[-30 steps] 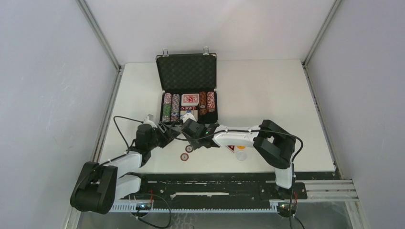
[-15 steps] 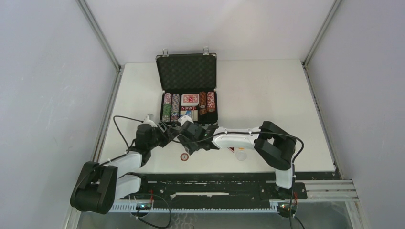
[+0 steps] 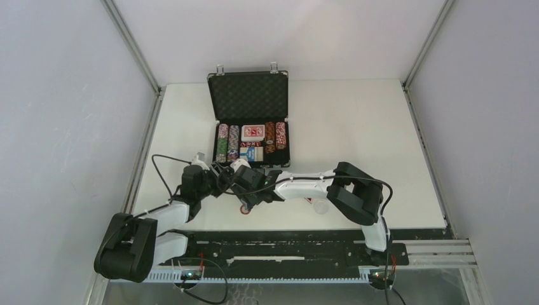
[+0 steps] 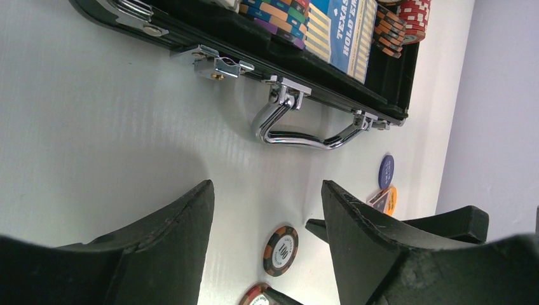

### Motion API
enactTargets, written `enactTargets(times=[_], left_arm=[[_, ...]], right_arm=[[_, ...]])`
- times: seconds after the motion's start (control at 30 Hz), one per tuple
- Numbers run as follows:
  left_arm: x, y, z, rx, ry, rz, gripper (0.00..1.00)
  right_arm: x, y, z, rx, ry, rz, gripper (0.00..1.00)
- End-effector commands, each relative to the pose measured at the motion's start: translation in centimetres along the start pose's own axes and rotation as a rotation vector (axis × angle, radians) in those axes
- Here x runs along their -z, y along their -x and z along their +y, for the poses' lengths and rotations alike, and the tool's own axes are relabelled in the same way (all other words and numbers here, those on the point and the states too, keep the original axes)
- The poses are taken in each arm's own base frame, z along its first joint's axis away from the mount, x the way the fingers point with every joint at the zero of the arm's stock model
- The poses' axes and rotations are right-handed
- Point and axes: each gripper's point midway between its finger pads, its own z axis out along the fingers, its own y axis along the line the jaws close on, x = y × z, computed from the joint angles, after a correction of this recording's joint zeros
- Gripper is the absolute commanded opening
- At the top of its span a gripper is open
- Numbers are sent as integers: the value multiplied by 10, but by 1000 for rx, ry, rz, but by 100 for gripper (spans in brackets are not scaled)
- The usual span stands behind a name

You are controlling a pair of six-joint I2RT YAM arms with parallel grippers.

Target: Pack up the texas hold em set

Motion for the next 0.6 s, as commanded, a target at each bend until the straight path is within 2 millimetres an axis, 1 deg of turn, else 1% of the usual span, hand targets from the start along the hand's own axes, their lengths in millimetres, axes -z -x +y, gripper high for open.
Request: enactTargets(times=[0.0, 0.2, 0.57], left_arm=[[-1, 3, -1, -4, -15, -10, 68], [-1, 2, 0, -4, -17, -5, 68], [-2, 1, -2, -4, -25, 0, 67]], right_arm=[[-1, 10, 7, 17, 5, -15, 70], [-4, 9, 8, 31, -17, -6, 66], [-7, -4, -5, 32, -82, 33, 55]])
